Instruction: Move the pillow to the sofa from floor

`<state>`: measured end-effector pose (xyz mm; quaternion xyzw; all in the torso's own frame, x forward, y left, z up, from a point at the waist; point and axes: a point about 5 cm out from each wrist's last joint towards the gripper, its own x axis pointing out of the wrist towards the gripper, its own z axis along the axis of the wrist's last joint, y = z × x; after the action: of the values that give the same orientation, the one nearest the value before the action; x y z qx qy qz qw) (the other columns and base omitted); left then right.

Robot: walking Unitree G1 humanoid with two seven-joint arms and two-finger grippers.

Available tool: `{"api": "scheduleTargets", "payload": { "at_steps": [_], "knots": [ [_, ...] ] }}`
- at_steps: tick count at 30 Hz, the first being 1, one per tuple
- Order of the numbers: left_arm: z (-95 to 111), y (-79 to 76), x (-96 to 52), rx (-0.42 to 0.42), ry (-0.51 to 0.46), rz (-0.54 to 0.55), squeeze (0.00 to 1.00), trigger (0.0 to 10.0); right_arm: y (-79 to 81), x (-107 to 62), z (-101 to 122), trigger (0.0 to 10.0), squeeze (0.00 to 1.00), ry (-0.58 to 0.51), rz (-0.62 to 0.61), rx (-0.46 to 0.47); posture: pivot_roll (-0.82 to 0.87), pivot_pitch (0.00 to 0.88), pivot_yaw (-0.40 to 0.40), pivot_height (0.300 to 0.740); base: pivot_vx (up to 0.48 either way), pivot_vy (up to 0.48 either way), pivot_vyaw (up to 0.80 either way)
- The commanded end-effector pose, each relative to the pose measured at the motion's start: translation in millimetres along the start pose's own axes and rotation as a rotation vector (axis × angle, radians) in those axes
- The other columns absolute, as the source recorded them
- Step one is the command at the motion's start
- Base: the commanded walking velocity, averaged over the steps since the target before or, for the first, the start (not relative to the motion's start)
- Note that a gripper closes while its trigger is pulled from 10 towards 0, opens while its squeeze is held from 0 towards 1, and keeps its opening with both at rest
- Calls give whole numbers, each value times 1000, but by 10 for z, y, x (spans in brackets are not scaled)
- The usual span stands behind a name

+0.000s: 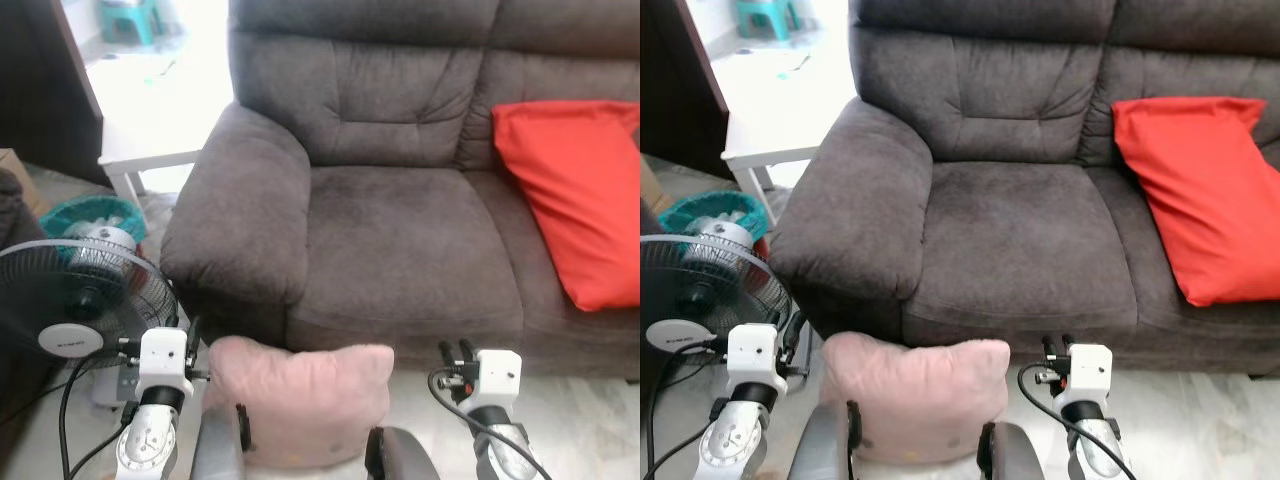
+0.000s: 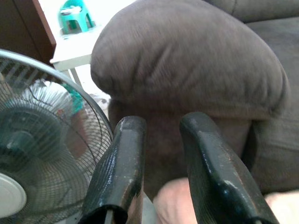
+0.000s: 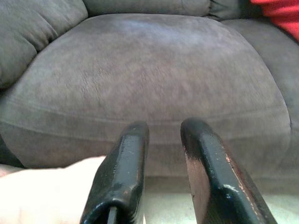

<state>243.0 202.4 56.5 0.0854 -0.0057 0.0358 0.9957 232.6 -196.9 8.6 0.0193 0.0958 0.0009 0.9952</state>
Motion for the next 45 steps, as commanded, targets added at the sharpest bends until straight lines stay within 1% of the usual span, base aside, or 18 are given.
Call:
{"api": "scheduleTargets", "payload": {
  "at_steps": [1,3,10,19,29,33,37,42,45],
  "knots": [
    [-51,1,-5,-22,34,11,0,10000,-9,-2,9,10000,0,-6,-2,1,106,49,-67,522,0,0,0],
    [-74,11,0,-46,52,27,0,10000,10,-3,17,10000,0,-8,9,3,103,50,-67,522,0,0,0],
    [-112,17,20,-75,75,19,0,10000,23,2,8,10000,0,4,31,-9,105,50,-67,522,0,0,0],
    [-149,16,51,-73,94,12,0,10000,56,1,-22,10000,0,16,53,-20,104,52,-66,522,0,0,0],
    [-183,24,63,-65,106,4,0,10000,67,-6,-36,10000,0,18,60,-16,107,55,-64,522,0,0,767],
    [-189,17,64,-64,107,1,0,10000,62,-8,-45,10000,0,21,54,1,107,55,-63,522,0,0,0],
    [-192,-36,60,-67,112,-30,0,10000,59,-6,-55,10000,0,25,57,1,107,56,-62,522,0,0,0],
    [-190,-61,57,-67,111,-39,0,10000,62,-3,-61,10000,0,31,66,-8,107,56,-63,522,0,0,0],
    [-179,-74,56,-68,107,-43,0,10000,68,-3,-46,10000,0,22,76,-28,106,57,-62,522,0,0,679]
  ]
}}
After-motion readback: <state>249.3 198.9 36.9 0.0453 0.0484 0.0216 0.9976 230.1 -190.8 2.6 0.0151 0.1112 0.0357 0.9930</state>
